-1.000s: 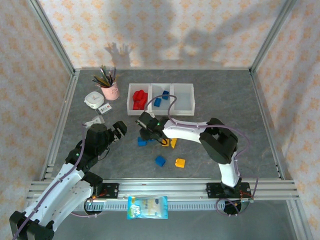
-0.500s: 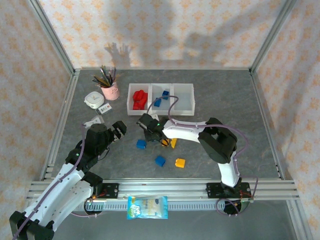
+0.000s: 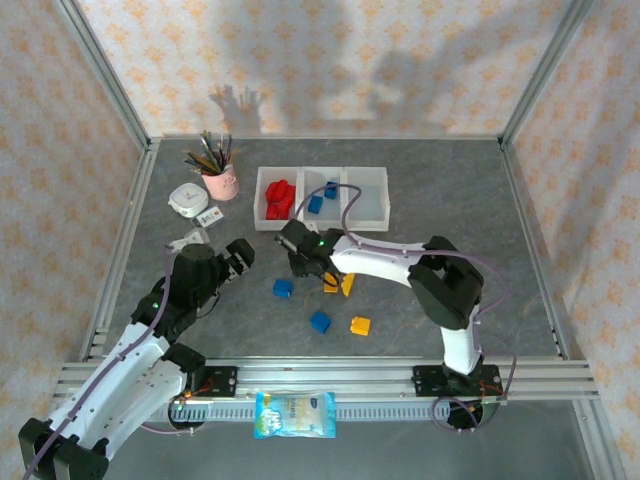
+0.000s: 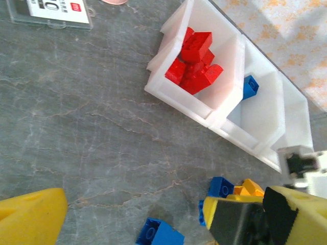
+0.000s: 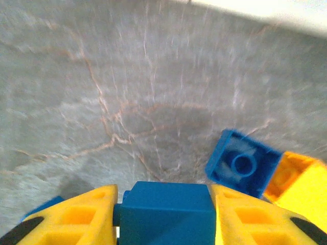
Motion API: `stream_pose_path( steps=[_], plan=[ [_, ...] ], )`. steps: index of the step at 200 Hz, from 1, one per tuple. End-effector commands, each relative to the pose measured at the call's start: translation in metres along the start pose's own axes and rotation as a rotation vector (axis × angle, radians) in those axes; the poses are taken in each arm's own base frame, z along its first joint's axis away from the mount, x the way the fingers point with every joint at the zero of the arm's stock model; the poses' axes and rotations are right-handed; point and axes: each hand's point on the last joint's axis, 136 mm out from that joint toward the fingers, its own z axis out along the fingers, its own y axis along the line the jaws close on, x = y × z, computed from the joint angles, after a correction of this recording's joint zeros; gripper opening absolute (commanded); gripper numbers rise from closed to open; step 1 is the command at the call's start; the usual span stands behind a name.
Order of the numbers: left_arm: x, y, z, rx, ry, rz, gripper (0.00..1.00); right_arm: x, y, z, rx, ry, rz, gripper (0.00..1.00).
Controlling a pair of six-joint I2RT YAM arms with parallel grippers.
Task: Sort the legos into containers by color
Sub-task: Pick up the lego from the center of the table, then place the lego in the container.
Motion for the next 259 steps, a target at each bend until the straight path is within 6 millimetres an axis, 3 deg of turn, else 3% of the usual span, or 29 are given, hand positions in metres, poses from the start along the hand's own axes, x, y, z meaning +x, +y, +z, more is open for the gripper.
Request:
stream_pose_path(
  steps=[1,28,61,110,126,159,201,259],
  plan=[
    [-0.018,-0.03,-0.003,0.094,-0.032,0.012,0.99,-0.059,-0.011,-0.043,-0.011,-0.144,0.038,0.42],
    [-0.022,-0.046,0.007,0.127,-0.027,0.025,0.99,-0.1,-0.035,-0.048,0.026,-0.216,0.071,0.43],
    [-0.024,-0.064,0.023,0.169,-0.007,0.037,0.99,-0.136,-0.065,-0.02,0.107,-0.23,0.098,0.43],
    [-0.026,-0.072,0.04,0.165,0.002,0.057,0.99,-0.164,-0.083,0.018,0.159,-0.242,0.101,0.44],
    [-0.026,-0.073,0.042,0.161,0.002,0.063,0.99,-0.167,-0.086,0.027,0.169,-0.227,0.105,0.49],
    [-0.029,-0.073,0.041,0.152,-0.003,0.074,0.99,-0.175,-0.078,0.012,0.122,-0.247,0.093,0.56],
    [-0.027,-0.068,0.034,0.146,0.003,0.081,0.99,-0.157,-0.075,-0.018,0.083,-0.252,0.093,0.59],
    [-0.021,-0.043,0.012,0.096,-0.013,0.054,0.99,-0.085,-0.037,-0.03,0.013,-0.149,0.034,0.63]
  ],
)
